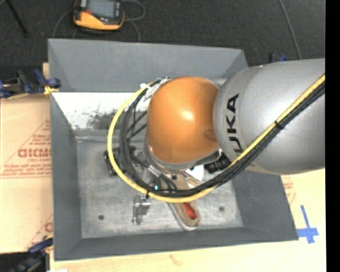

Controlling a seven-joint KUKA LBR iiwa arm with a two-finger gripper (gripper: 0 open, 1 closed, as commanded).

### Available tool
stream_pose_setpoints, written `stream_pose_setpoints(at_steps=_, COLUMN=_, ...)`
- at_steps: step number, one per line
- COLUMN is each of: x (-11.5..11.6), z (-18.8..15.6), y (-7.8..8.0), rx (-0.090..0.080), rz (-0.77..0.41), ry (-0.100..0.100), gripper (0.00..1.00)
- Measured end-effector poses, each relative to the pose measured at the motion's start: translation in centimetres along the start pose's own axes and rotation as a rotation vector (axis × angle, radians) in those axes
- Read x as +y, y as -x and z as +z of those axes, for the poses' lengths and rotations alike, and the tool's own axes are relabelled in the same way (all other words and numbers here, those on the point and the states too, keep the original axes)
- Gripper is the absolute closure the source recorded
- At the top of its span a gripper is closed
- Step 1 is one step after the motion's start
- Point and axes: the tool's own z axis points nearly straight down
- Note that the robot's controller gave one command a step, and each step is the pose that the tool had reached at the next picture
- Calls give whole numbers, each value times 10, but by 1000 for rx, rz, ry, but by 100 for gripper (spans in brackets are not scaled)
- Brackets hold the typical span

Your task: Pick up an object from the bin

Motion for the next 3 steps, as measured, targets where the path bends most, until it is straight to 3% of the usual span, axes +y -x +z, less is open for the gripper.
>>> stream_pose_setpoints(at_steps=1, x=-1, z=-4, y=2, rx=-8, rz=4, ry=2, gripper=0)
stream_pose_setpoints(at_steps=2, x=-28, z=48, y=70, rx=-17, rz=-13, ry=2, gripper=0)
stream_pose_setpoints(at_steps=3, x=-42, z=65, y=143, rx=-10, rz=-105, ry=-1, gripper=0)
